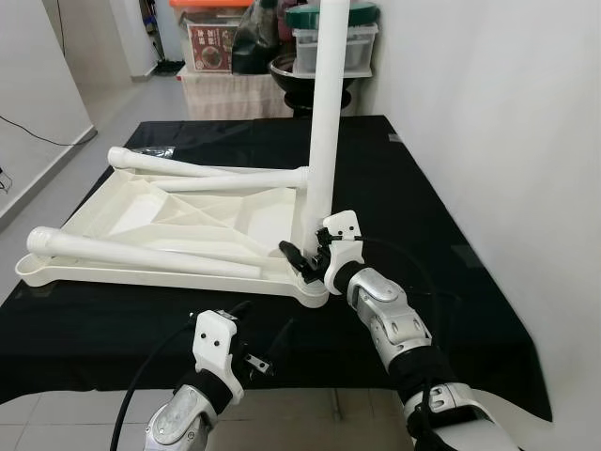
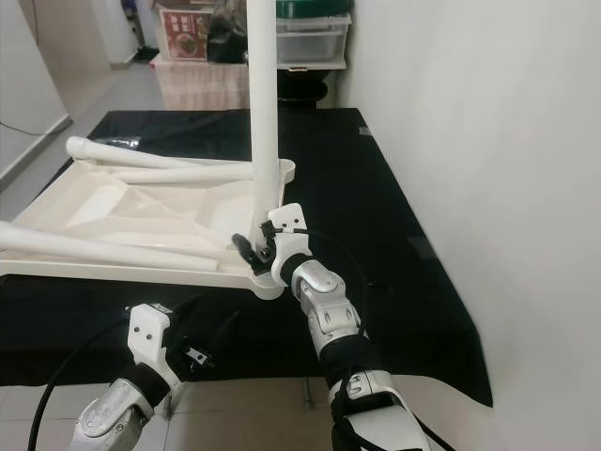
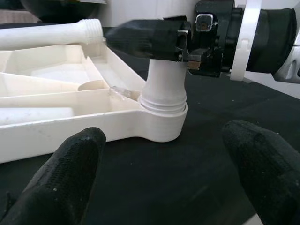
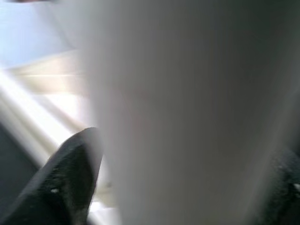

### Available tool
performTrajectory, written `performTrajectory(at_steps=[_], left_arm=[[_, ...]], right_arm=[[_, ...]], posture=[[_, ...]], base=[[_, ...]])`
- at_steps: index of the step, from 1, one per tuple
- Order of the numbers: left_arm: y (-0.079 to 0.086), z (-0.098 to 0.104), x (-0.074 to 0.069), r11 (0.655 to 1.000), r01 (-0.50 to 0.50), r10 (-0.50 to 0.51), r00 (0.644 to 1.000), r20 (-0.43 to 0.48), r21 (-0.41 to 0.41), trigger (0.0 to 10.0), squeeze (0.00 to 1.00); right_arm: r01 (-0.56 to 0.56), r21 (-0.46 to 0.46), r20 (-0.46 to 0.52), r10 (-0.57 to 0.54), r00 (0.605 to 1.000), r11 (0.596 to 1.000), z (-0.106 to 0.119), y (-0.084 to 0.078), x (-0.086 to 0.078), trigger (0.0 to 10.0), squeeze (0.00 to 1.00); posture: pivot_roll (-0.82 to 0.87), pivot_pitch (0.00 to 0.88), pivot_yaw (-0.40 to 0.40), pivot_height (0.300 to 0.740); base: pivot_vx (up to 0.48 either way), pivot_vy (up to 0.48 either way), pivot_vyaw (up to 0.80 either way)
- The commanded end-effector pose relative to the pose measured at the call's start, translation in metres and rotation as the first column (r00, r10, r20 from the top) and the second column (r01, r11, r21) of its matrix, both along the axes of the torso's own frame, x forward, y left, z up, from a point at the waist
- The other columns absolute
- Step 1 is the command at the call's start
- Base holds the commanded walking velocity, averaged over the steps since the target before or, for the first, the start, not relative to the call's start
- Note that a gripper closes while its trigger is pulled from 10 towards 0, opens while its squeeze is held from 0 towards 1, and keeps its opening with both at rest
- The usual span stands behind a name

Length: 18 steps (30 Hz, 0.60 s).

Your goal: Building children table

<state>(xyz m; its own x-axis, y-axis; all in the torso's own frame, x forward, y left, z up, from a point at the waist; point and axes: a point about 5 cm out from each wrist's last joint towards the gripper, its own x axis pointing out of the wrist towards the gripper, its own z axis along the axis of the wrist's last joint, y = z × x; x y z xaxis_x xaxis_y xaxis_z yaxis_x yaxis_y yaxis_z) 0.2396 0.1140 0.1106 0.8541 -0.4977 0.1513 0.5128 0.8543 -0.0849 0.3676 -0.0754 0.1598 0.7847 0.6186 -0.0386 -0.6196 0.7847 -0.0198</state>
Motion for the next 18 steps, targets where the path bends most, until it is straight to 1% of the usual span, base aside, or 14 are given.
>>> performTrajectory(at_steps=[1,2,3,4,5,6,7,8,11,13,14,15,18], left_arm=[[0.000,-0.003,0.000,1.000,0.000,0.000,1.000,-0.016,0.001,10.0,0.00],[0.000,-0.004,0.000,1.000,0.000,0.000,1.000,-0.016,0.001,10.0,0.00],[0.000,-0.004,0.000,1.000,-0.001,0.001,1.000,-0.016,0.002,10.0,0.00],[0.000,-0.004,0.000,1.000,-0.001,0.001,1.000,-0.016,0.002,10.0,0.00],[0.000,-0.004,0.000,1.000,-0.002,0.002,1.000,-0.015,0.003,10.0,0.00],[0.000,-0.004,0.000,1.000,-0.002,0.002,1.000,-0.015,0.003,10.0,0.00],[0.000,-0.004,0.000,1.000,-0.002,0.002,1.000,-0.015,0.004,10.0,0.00],[0.000,-0.004,0.000,1.000,-0.003,0.003,1.000,-0.015,0.005,10.0,0.00],[0.000,-0.004,0.000,1.000,-0.003,0.003,1.000,-0.015,0.005,10.0,0.00],[-0.001,-0.005,-0.001,1.000,-0.003,0.003,1.000,-0.015,0.007,10.0,0.00],[-0.001,-0.005,-0.001,1.000,-0.003,0.003,1.000,-0.015,0.007,10.0,0.00],[-0.001,-0.005,-0.001,1.000,-0.003,0.003,1.000,-0.016,0.008,10.0,0.00],[-0.001,-0.005,-0.001,1.000,-0.003,0.003,1.000,-0.017,0.009,10.0,0.00]], right_arm=[[-0.144,-0.021,0.025,0.145,0.989,0.989,0.009,0.008,-0.002,10.0,0.00],[-0.241,-0.065,0.034,0.243,0.969,0.968,0.011,0.006,-0.003,10.0,0.00],[-0.301,-0.103,0.035,0.306,0.952,0.948,0.012,0.005,-0.003,10.0,0.00],[-0.301,-0.103,0.035,0.306,0.952,0.948,0.012,0.005,-0.003,10.0,0.00],[-0.353,-0.136,0.025,0.359,0.933,0.926,0.013,0.003,-0.003,10.0,0.00],[-0.353,-0.136,0.025,0.359,0.933,0.926,0.013,0.003,-0.003,10.0,0.00],[-0.383,-0.153,0.017,0.390,0.921,0.911,0.013,0.002,-0.003,10.0,0.00],[-0.435,-0.182,-0.003,0.442,0.897,0.882,0.016,0.000,0.000,10.0,0.00],[-0.451,-0.186,-0.008,0.458,0.889,0.873,0.017,0.000,0.001,10.0,0.00],[-0.484,-0.182,-0.021,0.488,0.872,0.856,0.021,0.000,0.003,10.0,0.00],[-0.484,-0.182,-0.021,0.488,0.872,0.856,0.021,0.000,0.003,10.0,0.00],[-0.492,-0.179,-0.027,0.495,0.868,0.852,0.023,0.000,0.004,0.0,0.00],[-0.509,-0.176,-0.038,0.511,0.859,0.843,0.023,-0.001,0.005,0.0,0.00]], posture=[[0.03,0.053,-0.023,0.740],[0.03,0.052,-0.025,0.740],[0.03,0.052,-0.025,0.740],[0.03,0.052,-0.025,0.740],[0.04,0.049,-0.025,0.740],[0.04,0.049,-0.025,0.740],[0.04,0.049,-0.025,0.740],[0.04,0.046,-0.026,0.740],[0.04,0.046,-0.025,0.740],[0.04,0.044,-0.027,0.740],[0.04,0.044,-0.027,0.740],[0.05,0.043,-0.026,0.740],[0.05,0.042,-0.025,0.740]], base=[[0.000,0.000,0.00],[0.000,0.000,0.00],[0.000,0.000,0.00],[0.000,0.000,0.00],[0.000,0.000,0.00],[0.000,0.000,0.00],[0.000,0.000,0.00],[0.000,0.000,0.00],[0.000,0.000,0.00],[0.000,0.000,0.00],[0.000,0.000,0.00],[0.000,0.000,0.00],[0.000,0.000,0.00]])
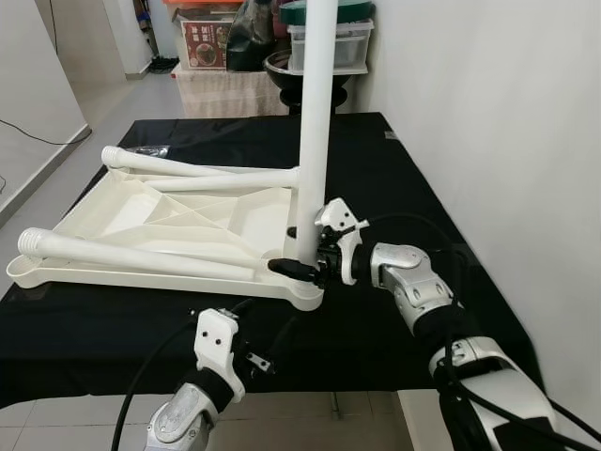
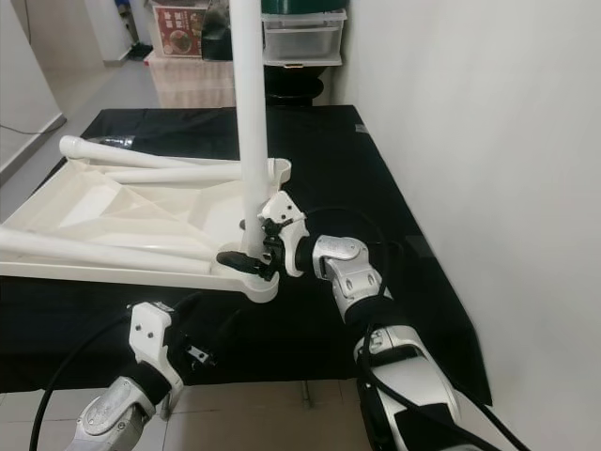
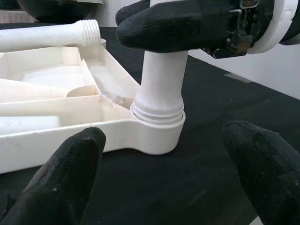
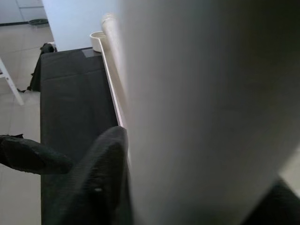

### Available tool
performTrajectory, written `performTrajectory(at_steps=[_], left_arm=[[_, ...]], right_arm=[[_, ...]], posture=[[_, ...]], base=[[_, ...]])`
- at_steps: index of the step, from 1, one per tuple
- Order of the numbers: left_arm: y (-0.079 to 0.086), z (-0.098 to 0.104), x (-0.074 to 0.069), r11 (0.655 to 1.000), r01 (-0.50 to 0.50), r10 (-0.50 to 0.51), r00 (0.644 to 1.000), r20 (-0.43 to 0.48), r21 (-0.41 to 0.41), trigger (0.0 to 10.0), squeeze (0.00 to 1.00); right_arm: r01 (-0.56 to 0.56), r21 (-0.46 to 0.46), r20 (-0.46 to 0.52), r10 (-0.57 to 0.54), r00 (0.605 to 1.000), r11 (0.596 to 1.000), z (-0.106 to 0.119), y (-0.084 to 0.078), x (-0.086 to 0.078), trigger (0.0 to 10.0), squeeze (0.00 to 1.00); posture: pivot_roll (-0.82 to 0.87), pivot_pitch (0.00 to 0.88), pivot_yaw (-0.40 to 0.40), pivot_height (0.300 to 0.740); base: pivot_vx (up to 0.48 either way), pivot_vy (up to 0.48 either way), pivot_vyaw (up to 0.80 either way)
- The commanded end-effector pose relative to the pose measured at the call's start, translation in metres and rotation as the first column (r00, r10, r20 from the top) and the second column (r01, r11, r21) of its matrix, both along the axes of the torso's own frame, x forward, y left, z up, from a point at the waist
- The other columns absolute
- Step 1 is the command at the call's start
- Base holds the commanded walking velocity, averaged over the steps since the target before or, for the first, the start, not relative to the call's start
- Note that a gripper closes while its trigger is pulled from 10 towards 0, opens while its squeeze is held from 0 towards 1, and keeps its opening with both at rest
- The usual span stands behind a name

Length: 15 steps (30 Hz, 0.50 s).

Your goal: Building children table

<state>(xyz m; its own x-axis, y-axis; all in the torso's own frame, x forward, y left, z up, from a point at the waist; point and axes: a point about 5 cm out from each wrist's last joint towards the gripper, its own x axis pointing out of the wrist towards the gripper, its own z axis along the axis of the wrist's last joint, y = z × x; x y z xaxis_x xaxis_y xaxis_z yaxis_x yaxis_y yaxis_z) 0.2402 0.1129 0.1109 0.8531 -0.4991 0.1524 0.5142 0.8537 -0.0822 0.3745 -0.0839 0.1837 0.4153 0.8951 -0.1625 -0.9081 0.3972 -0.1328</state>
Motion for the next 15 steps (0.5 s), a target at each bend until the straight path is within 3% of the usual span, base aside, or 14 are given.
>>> performTrajectory(at_steps=[1,10,11,12,14,15], left_arm=[[0.000,-0.006,-0.002,1.000,-0.004,0.004,1.000,-0.019,0.008,10.0,0.00],[-0.001,-0.006,-0.003,1.000,0.001,-0.001,1.000,-0.023,0.005,10.0,0.00],[0.000,-0.006,-0.003,1.000,0.001,-0.001,1.000,-0.023,0.005,10.0,0.00],[0.000,-0.006,-0.003,1.000,0.001,-0.001,1.000,-0.023,0.005,10.0,0.00],[0.000,-0.006,-0.004,1.000,0.000,0.000,1.000,-0.023,0.004,10.0,0.00],[0.001,-0.005,-0.005,1.000,-0.001,0.001,1.000,-0.022,0.004,10.0,0.00]], right_arm=[[-0.058,-0.013,-0.005,0.058,0.998,0.998,0.000,0.008,-0.002,0.0,0.00],[-0.037,-0.027,-0.011,0.036,0.999,0.999,-0.007,-0.004,-0.001,0.0,0.00],[0.040,-0.019,-0.005,-0.041,0.999,0.999,-0.010,-0.010,0.001,0.0,0.00],[0.040,-0.019,-0.005,-0.041,0.999,0.999,-0.010,-0.010,0.001,0.0,0.00],[0.218,-0.011,-0.008,-0.218,0.976,0.976,-0.020,-0.019,0.004,0.0,0.00],[0.417,0.024,-0.028,-0.416,0.909,0.909,-0.032,-0.023,0.005,0.0,0.00]], posture=[[0.05,0.042,-0.025,0.740],[0.04,0.044,-0.021,0.740],[0.04,0.048,-0.021,0.740],[0.04,0.048,-0.021,0.740],[0.03,0.052,-0.022,0.740],[0.03,0.053,-0.025,0.740]], base=[[0.000,0.000,0.00],[0.000,0.000,0.00],[0.000,0.000,0.00],[0.000,0.000,0.00],[0.000,0.000,0.00],[0.000,0.000,0.00]])
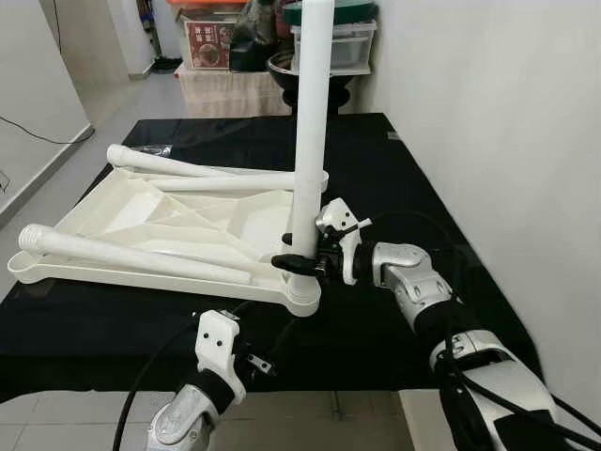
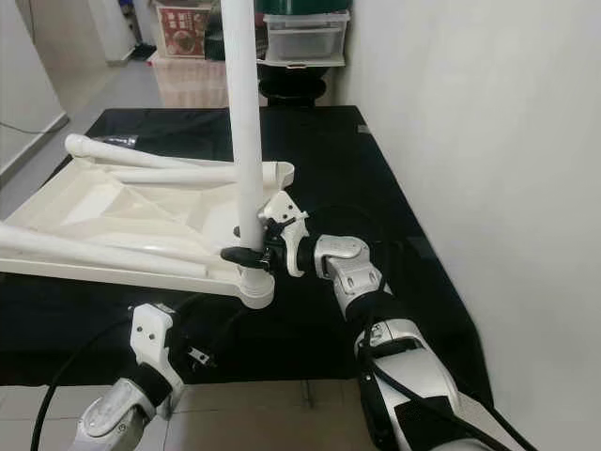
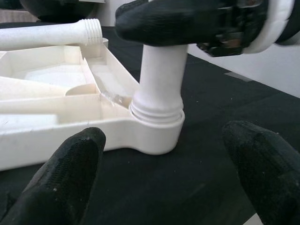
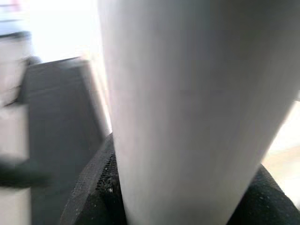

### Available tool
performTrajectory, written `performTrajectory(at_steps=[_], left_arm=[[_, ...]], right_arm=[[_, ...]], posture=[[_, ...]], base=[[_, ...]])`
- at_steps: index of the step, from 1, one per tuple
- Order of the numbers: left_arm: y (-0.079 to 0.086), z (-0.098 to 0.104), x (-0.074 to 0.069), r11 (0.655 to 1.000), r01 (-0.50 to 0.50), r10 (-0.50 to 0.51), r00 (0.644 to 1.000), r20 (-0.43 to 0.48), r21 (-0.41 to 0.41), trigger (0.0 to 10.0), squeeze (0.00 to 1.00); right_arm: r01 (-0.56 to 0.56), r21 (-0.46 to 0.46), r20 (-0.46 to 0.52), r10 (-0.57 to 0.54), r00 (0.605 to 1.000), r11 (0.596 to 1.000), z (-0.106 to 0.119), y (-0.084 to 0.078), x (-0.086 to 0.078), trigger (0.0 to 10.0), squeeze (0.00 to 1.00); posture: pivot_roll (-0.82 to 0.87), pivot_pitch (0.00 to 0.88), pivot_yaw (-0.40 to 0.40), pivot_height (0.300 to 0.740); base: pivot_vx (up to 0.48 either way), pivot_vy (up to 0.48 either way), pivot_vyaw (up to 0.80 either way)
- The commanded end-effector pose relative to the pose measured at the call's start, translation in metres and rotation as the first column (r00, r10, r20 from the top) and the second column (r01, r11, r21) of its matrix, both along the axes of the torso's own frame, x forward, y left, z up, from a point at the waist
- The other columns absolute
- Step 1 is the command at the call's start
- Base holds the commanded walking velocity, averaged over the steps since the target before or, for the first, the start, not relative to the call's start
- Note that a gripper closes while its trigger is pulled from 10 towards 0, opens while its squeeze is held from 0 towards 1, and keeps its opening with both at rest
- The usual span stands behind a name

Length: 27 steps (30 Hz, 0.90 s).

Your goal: Building children table

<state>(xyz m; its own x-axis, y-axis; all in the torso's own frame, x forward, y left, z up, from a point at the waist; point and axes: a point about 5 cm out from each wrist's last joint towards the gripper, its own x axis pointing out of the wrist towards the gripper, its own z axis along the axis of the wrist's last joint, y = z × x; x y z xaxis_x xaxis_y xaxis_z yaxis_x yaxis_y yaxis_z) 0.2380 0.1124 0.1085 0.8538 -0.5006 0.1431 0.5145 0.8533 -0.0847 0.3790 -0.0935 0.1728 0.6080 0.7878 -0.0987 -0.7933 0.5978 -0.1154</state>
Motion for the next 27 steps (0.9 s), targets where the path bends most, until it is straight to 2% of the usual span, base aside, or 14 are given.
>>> performTrajectory(at_steps=[1,2,4,8,13,14,15,16,17,18,21,24,25,27], left_arm=[[0.002,-0.003,-0.003,1.000,-0.002,0.002,1.000,-0.013,0.002,10.0,0.00],[0.002,-0.003,-0.003,1.000,-0.002,0.002,1.000,-0.013,0.002,10.0,0.00],[0.004,-0.002,-0.003,1.000,0.000,0.000,1.000,-0.014,0.003,10.0,0.00],[0.005,-0.002,-0.002,1.000,0.000,0.000,1.000,-0.014,0.004,10.0,0.00],[0.004,-0.003,0.000,1.000,0.020,-0.020,1.000,-0.021,0.009,10.0,0.00],[0.004,-0.003,0.000,1.000,0.014,-0.014,1.000,-0.019,0.007,10.0,0.00],[0.004,-0.003,0.000,1.000,0.014,-0.014,1.000,-0.019,0.007,10.0,0.00],[0.004,-0.003,0.001,1.000,0.005,-0.005,1.000,-0.016,0.005,10.0,0.00],[0.004,-0.002,0.001,1.000,-0.002,0.002,1.000,-0.014,0.004,10.0,0.00],[0.004,-0.002,0.001,1.000,-0.005,0.005,1.000,-0.013,0.003,10.0,0.00],[0.003,-0.002,0.002,1.000,-0.005,0.005,1.000,-0.013,0.003,10.0,0.00],[0.001,-0.002,0.003,1.000,0.001,-0.001,1.000,-0.014,-0.002,10.0,0.00],[0.001,-0.003,0.003,1.000,0.001,-0.001,1.000,-0.014,-0.003,10.0,0.00],[0.000,-0.003,0.003,1.000,0.002,-0.002,1.000,-0.014,-0.003,10.0,0.00]], right_arm=[[0.372,-0.019,-0.087,-0.372,0.924,0.928,-0.041,-0.013,-0.009,0.0,0.00],[0.372,-0.019,-0.087,-0.372,0.924,0.928,-0.041,-0.013,-0.009,0.0,0.00],[0.525,-0.010,-0.135,-0.522,0.842,0.851,-0.061,-0.009,-0.027,0.0,0.00],[0.527,-0.001,-0.141,-0.522,0.841,0.850,-0.063,-0.005,-0.031,0.0,0.00],[0.464,0.054,-0.115,-0.456,0.883,0.884,-0.042,0.015,-0.015,0.0,0.00],[0.453,0.049,-0.098,-0.447,0.889,0.890,-0.038,0.017,-0.013,4.6,0.00],[0.453,0.049,-0.098,-0.447,0.889,0.890,-0.038,0.017,-0.013,4.6,0.00],[0.413,0.058,-0.091,-0.407,0.909,0.909,-0.032,0.021,-0.010,10.0,0.00],[0.382,0.076,-0.087,-0.376,0.923,0.921,-0.027,0.025,-0.008,10.0,0.00],[0.308,0.090,-0.074,-0.302,0.950,0.947,-0.019,0.029,-0.008,10.0,1.00],[0.233,0.095,-0.059,-0.228,0.972,0.968,-0.013,0.033,-0.007,10.0,1.00],[-0.043,0.123,-0.043,0.049,0.998,0.992,0.003,0.031,-0.009,10.0,1.00],[-0.077,0.126,-0.047,0.084,0.995,0.989,0.005,0.030,-0.010,10.0,0.00],[-0.104,0.086,-0.035,0.108,0.994,0.991,0.004,0.028,-0.010,10.0,0.00]], posture=[[0.03,0.061,-0.017,0.740],[0.03,0.061,-0.017,0.740],[0.02,0.068,0.008,0.740],[0.02,0.068,0.008,0.740],[0.02,0.054,0.003,0.740],[0.02,0.054,0.000,0.740],[0.02,0.054,0.000,0.740],[0.03,0.052,-0.008,0.740],[0.03,0.051,-0.009,0.740],[0.03,0.052,-0.011,0.740],[0.03,0.050,-0.013,0.740],[0.03,0.044,-0.018,0.740],[0.03,0.044,-0.019,0.740],[0.03,0.044,-0.021,0.740]], base=[[0.000,0.000,0.00],[0.000,0.000,0.00],[0.000,0.000,0.00],[0.000,0.000,0.00],[0.000,0.000,0.00],[0.000,0.000,0.00],[0.000,0.000,0.00],[0.000,0.000,0.00],[0.000,0.000,0.00],[0.000,0.000,0.00],[0.000,0.000,0.00],[0.000,0.000,0.00],[0.000,0.000,0.00],[0.000,0.000,0.00]])
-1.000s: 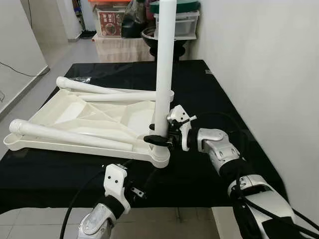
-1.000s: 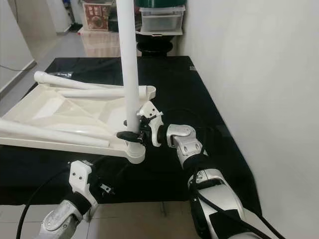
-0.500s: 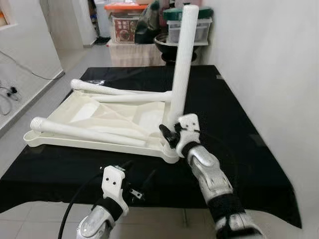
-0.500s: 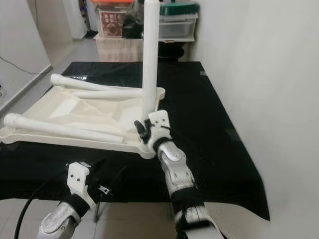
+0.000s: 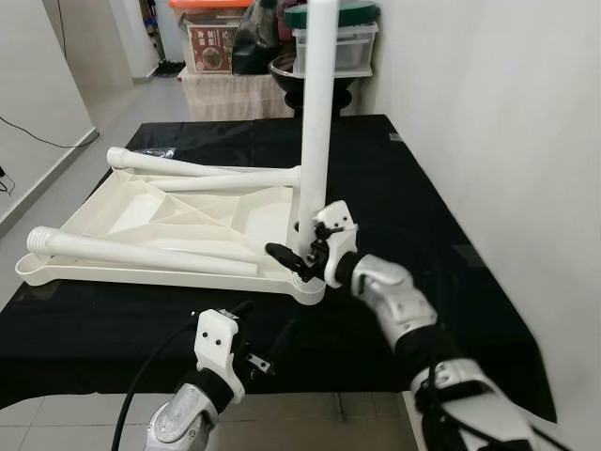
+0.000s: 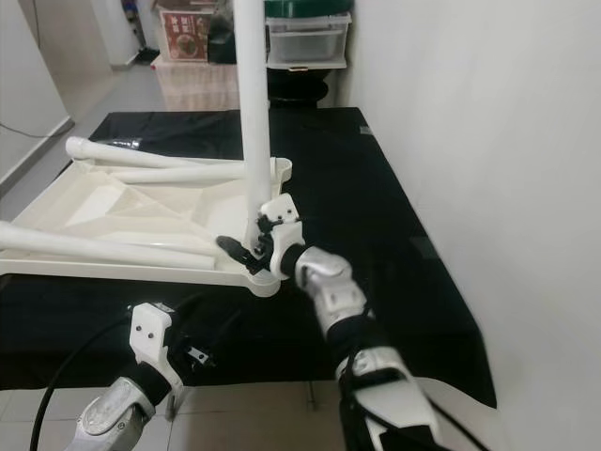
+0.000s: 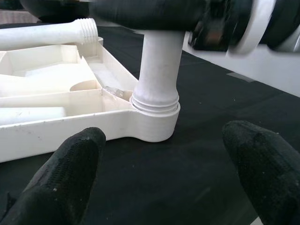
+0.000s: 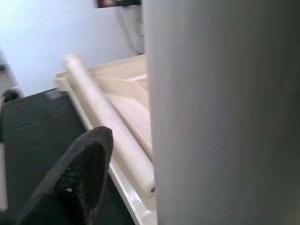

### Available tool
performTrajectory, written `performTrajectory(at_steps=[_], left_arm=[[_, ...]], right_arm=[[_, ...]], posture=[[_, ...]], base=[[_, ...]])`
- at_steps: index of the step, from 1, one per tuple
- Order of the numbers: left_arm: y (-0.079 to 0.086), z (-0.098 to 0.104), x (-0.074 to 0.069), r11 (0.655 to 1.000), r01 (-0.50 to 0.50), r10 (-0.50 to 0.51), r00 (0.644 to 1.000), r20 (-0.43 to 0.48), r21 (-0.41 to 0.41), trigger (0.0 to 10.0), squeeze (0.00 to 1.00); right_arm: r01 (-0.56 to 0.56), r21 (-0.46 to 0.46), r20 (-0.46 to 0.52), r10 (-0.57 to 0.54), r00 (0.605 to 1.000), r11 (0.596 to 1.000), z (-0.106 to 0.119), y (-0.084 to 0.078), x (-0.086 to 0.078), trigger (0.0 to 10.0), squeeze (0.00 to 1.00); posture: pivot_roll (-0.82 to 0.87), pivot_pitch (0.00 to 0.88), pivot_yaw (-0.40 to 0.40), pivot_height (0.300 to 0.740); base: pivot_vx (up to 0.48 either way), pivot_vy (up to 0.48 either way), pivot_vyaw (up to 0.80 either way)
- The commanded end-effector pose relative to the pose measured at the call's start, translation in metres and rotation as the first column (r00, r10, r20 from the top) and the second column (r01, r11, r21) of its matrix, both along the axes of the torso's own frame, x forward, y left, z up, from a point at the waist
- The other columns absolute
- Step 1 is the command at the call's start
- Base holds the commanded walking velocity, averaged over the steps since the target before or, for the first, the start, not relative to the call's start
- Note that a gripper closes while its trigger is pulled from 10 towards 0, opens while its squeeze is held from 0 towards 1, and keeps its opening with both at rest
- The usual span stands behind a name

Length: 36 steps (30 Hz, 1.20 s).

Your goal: Building children table

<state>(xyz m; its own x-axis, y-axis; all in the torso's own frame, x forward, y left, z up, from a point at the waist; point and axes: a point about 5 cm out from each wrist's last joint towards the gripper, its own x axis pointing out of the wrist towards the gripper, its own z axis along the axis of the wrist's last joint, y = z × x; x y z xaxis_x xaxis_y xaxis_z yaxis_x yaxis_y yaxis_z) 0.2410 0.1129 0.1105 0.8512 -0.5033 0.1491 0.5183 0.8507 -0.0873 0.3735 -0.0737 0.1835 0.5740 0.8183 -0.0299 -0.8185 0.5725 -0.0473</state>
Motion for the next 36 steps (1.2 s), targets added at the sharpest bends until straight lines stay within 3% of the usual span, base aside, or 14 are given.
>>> performTrajectory(at_steps=[1,3,7,8,10,11,13,14,21,26,27,29,32,36], left_arm=[[0.000,-0.005,0.000,1.000,-0.001,0.001,1.000,-0.018,0.003,10.0,0.00],[0.000,-0.005,0.000,1.000,-0.002,0.002,1.000,-0.017,0.003,10.0,0.00],[0.000,-0.005,0.000,1.000,-0.003,0.003,1.000,-0.017,0.002,10.0,0.00],[0.000,-0.005,0.000,1.000,-0.004,0.004,1.000,-0.016,0.003,10.0,0.00],[0.000,-0.004,0.000,1.000,-0.005,0.005,1.000,-0.016,0.003,10.0,0.00],[0.000,-0.004,0.000,1.000,-0.005,0.005,1.000,-0.016,0.003,10.0,0.00],[0.000,-0.004,0.000,1.000,-0.005,0.005,1.000,-0.016,0.003,10.0,0.00],[0.000,-0.004,-0.001,1.000,-0.005,0.005,1.000,-0.016,0.003,10.0,0.00],[0.000,-0.004,-0.002,1.000,-0.006,0.006,1.000,-0.015,0.003,10.0,0.00],[0.000,-0.003,-0.004,1.000,-0.005,0.005,1.000,-0.015,0.002,10.0,0.00],[0.000,-0.003,-0.005,1.000,-0.006,0.006,1.000,-0.015,0.001,10.0,0.00],[0.002,-0.002,-0.006,1.000,-0.006,0.006,1.000,-0.015,0.001,10.0,0.00],[0.003,-0.002,-0.006,1.000,-0.003,0.003,1.000,-0.017,0.000,10.0,0.00],[0.003,-0.004,-0.005,1.000,0.008,-0.008,1.000,-0.023,0.004,10.0,0.00]], right_arm=[[-0.077,-0.042,-0.012,0.077,0.997,0.996,-0.007,0.008,-0.004,10.0,0.00],[-0.217,-0.136,-0.008,0.218,0.976,0.967,-0.007,0.004,-0.007,10.0,0.00],[-0.268,-0.154,-0.029,0.267,0.963,0.951,-0.003,0.000,-0.004,10.0,0.00],[-0.255,-0.137,-0.042,0.251,0.967,0.957,0.001,-0.002,0.001,5.5,0.00],[-0.255,-0.131,-0.046,0.251,0.967,0.958,0.003,-0.003,0.002,5.5,0.00],[-0.255,-0.127,-0.049,0.251,0.967,0.958,0.003,-0.004,0.003,1.8,0.00],[-0.262,-0.123,-0.051,0.258,0.965,0.957,0.004,-0.004,0.003,1.8,0.00],[-0.266,-0.120,-0.055,0.261,0.964,0.957,0.003,-0.005,0.003,0.0,0.00],[-0.217,-0.150,-0.063,0.210,0.976,0.965,-0.007,-0.015,0.003,0.0,0.00],[0.032,-0.143,-0.103,-0.047,0.994,0.989,-0.029,-0.042,0.005,0.0,0.00],[0.190,-0.165,-0.122,-0.211,0.970,0.968,-0.046,-0.052,0.004,0.0,0.00],[0.653,-0.176,-0.218,-0.676,0.704,0.737,-0.081,-0.074,-0.009,0.0,0.00],[0.698,-0.183,-0.272,-0.717,0.641,0.693,-0.096,-0.066,-0.030,0.0,0.00],[0.665,-0.134,-0.243,-0.675,0.697,0.735,-0.083,-0.047,-0.024,0.0,0.00]], posture=[[0.03,0.044,-0.021,0.740],[0.04,0.044,-0.024,0.740],[0.04,0.042,-0.026,0.740],[0.04,0.044,-0.025,0.740],[0.04,0.044,-0.025,0.740],[0.04,0.044,-0.025,0.740],[0.04,0.044,-0.025,0.740],[0.05,0.049,-0.025,0.740],[0.04,0.052,-0.022,0.740],[0.05,0.062,-0.020,0.740],[0.04,0.068,-0.024,0.740],[0.03,0.075,-0.020,0.740],[0.03,0.077,-0.009,0.740],[0.03,0.062,0.002,0.740]], base=[[0.000,0.000,0.00],[0.000,0.000,0.00],[0.000,0.000,0.00],[0.000,0.000,0.00],[0.000,0.000,0.00],[0.000,0.000,0.00],[0.000,0.000,0.00],[0.000,0.000,0.00],[0.000,0.000,0.00],[0.000,0.000,0.00],[0.000,0.000,0.00],[0.000,0.000,0.00],[0.000,0.000,0.00],[0.000,0.000,0.00]])
